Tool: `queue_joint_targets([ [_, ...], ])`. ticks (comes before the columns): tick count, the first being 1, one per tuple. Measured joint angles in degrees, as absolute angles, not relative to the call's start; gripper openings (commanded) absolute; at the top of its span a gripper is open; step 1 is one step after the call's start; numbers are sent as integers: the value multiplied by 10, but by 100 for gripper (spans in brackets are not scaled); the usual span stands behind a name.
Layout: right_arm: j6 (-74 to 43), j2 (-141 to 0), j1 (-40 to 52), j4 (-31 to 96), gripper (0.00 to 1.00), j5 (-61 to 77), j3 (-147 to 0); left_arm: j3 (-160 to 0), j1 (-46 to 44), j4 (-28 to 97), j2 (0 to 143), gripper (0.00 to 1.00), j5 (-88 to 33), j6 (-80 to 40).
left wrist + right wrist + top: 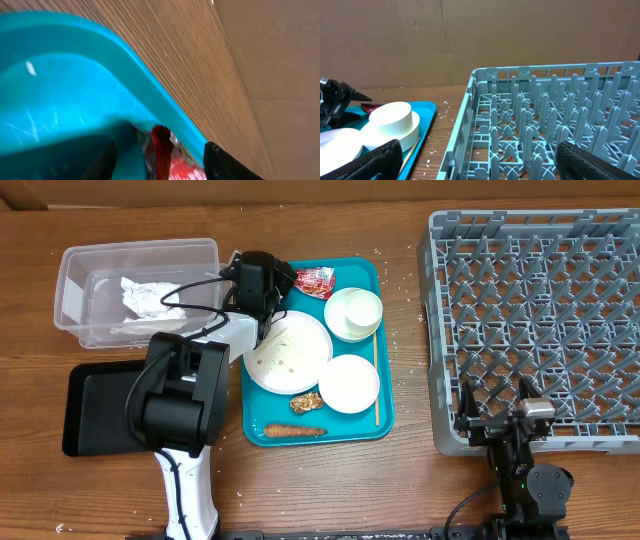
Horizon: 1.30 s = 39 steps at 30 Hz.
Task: Sort waste into correct bins and load items into the dishwasher
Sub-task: 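Grasp the red snack wrapper with the left gripper and lift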
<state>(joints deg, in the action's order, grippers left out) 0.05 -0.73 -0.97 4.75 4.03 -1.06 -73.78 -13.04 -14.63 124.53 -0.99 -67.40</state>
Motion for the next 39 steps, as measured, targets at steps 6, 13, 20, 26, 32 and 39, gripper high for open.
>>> queue_joint_targets([
  [6, 1, -7, -10, 48, 100, 40, -11, -738, -130, -136, 1245, 53, -41, -673],
  [13, 1, -7, -10, 48, 100, 40, -11, -739, -130, -120, 1245, 41, -41, -665],
  [20, 1, -7, -10, 48, 100, 40, -11, -739, -130, -120, 1245, 6, -34, -648],
  [26, 1, -7, -10, 48, 100, 40, -11, -739, -130, -157, 1248, 4, -39, -646],
  [32, 1, -7, -10, 48, 100, 41, -11, -739, -130, -187, 1248, 4, -69, -646],
  [39, 1, -7, -10, 48, 100, 40, -11, -739, -130, -197, 1247, 4, -98, -645],
])
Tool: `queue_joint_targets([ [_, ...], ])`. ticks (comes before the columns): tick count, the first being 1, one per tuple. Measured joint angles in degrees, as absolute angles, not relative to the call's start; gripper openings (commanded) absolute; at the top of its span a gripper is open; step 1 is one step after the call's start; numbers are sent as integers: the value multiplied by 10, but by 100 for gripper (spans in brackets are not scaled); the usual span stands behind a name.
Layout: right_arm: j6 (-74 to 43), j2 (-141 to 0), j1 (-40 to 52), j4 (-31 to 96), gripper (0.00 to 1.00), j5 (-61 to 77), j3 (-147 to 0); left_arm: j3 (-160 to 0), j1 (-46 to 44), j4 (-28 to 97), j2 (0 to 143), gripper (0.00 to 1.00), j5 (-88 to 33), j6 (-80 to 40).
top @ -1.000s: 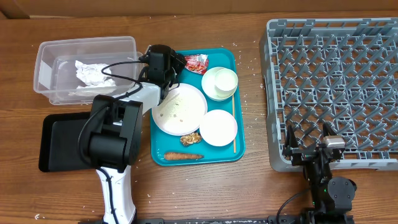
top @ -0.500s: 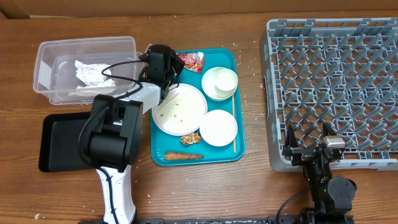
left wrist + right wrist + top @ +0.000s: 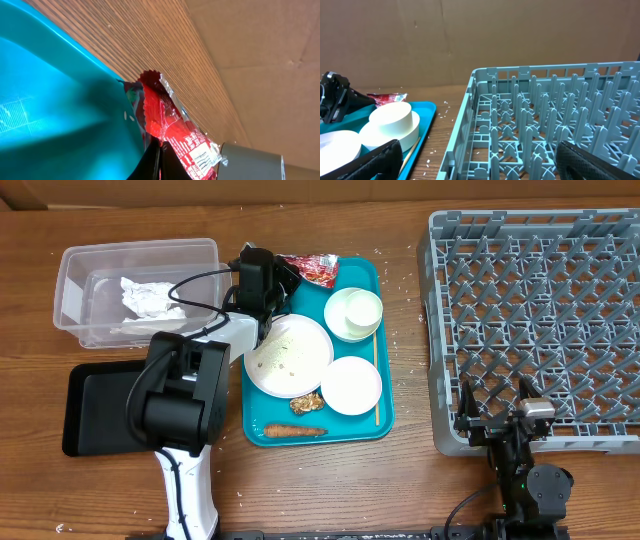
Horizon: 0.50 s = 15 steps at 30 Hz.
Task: Sort waste into correct bins and load items into the dishwasher
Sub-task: 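Grasp the red snack wrapper with the left gripper and lift, then carry the red wrapper left and drop it into the clear bin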
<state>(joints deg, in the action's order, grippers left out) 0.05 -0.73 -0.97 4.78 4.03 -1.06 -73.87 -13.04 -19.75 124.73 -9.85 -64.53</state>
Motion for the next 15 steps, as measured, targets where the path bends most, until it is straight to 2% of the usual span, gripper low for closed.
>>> queue_joint_targets([
  [8, 0, -7, -10, 48, 100, 40, -11, -738, -130, -158, 1176, 4, -85, -585],
  [15, 0, -7, -10, 48, 100, 40, -11, -740, -129, -31, 1040, 4, -24, -513],
])
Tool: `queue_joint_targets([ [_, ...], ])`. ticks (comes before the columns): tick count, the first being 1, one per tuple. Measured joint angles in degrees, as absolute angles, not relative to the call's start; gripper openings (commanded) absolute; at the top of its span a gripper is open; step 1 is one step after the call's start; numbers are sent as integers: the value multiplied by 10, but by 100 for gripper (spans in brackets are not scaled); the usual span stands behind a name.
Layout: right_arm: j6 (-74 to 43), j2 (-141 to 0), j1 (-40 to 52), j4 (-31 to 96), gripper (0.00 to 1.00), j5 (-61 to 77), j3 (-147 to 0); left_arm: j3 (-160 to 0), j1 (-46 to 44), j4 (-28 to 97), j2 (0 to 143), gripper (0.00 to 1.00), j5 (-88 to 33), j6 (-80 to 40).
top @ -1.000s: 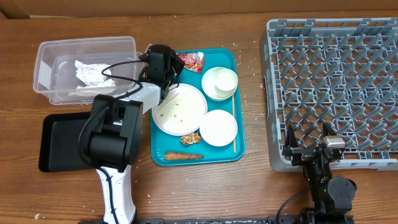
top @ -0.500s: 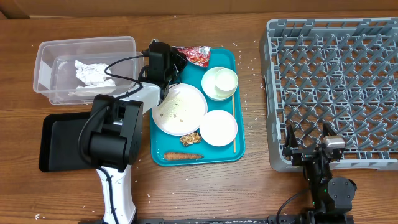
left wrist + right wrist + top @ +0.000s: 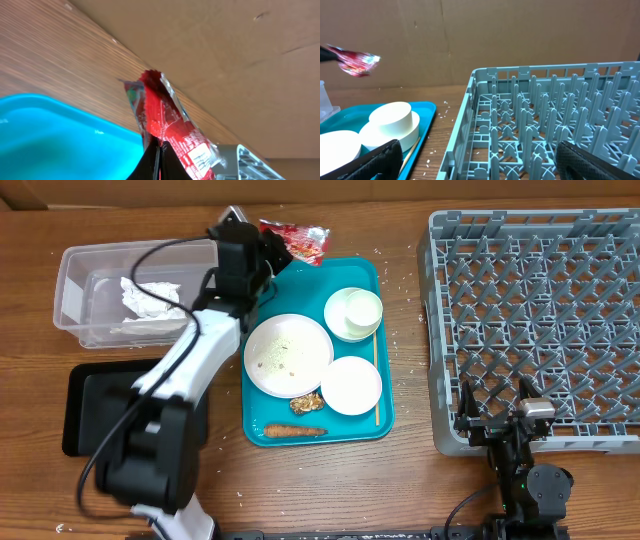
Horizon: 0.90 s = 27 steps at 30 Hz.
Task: Sort waste into correct bins and load items into the dishwasher
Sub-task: 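Carry the red wrapper left and drop it into the clear bin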
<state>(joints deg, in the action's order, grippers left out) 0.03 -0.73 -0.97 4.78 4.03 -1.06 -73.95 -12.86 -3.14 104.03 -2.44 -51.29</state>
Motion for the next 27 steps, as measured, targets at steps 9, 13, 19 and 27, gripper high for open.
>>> queue_joint_targets([
  [9, 1, -7, -10, 48, 100, 41, -11, -742, -47, 254, 939, 4, 62, -491],
  [13, 1, -7, -10, 48, 100, 40, -11, -742, 27, 274, 934, 4, 81, -491],
  [19, 1, -7, -10, 48, 100, 41, -11, -742, 128, 275, 934, 96, 94, -491],
  [27, 1, -7, -10, 48, 100, 40, -11, -742, 156, 300, 941, 100, 95, -482],
])
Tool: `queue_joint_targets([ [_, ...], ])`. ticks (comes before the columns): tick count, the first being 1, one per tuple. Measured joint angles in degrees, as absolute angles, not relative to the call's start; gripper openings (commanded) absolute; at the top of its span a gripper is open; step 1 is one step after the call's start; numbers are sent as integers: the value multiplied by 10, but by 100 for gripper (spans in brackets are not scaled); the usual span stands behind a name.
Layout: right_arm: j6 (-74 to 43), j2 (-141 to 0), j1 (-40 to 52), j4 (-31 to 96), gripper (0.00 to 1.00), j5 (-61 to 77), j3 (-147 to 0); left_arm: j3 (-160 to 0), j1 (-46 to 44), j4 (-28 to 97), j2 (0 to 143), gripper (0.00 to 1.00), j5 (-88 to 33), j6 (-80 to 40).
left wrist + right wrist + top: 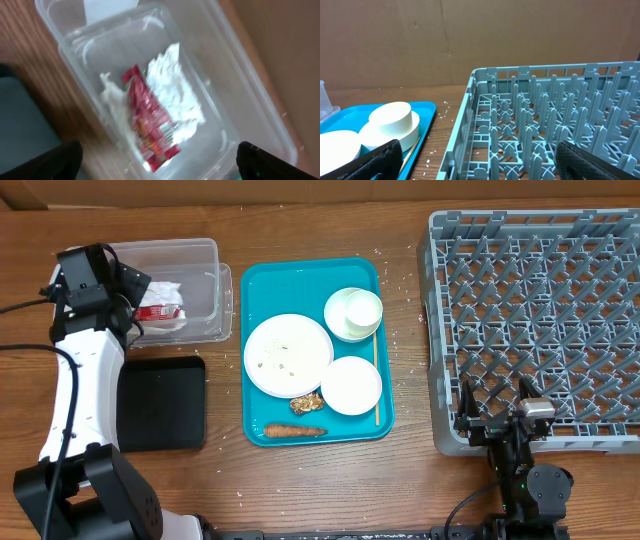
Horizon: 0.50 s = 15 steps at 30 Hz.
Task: Sort waste into correct bins and load items into the dishwasher
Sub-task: 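Carry the red wrapper left and drop it into the clear bin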
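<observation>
A red snack wrapper (150,122) lies loose in the clear plastic bin (205,290) on crumpled white paper (172,82); the overhead view shows the wrapper (158,312) too. My left gripper (126,292) hangs open over the bin's left end, nothing between its fingers (55,160). On the teal tray (310,272) sit a dirty white plate (288,355), stacked bowls (353,313), a small white dish (349,384), a chopstick (376,380), a carrot (295,431) and a food scrap (306,402). My right gripper (497,423) rests open at the front edge of the grey dish rack (535,320).
A black bin (160,402) lies in front of the clear bin, partly under my left arm. Rice grains dot the wood around the tray. A cardboard wall stands behind the table. In the right wrist view the rack (545,125) fills the right half.
My left gripper was shut on the red wrapper above the tray's back left corner. It is now open over the clear bin, and the wrapper lies inside. The right arm is unchanged.
My left gripper stood open around the wrapper at the tray's back left corner. Then it was shut on it at the tray's rim, then held it raised behind the tray. Now the wrapper rests in the clear bin and the gripper is open.
</observation>
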<state>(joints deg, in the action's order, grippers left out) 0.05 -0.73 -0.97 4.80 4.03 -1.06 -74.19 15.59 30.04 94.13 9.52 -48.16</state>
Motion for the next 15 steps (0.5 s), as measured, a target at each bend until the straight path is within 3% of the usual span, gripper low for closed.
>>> queue_joint_targets([
  [11, 1, -7, -10, 48, 100, 40, -11, -742, 155, 391, 933, 100, 7, -441],
  [15, 1, -7, -10, 48, 100, 41, -11, -739, 155, 445, 857, 100, -3, -424],
])
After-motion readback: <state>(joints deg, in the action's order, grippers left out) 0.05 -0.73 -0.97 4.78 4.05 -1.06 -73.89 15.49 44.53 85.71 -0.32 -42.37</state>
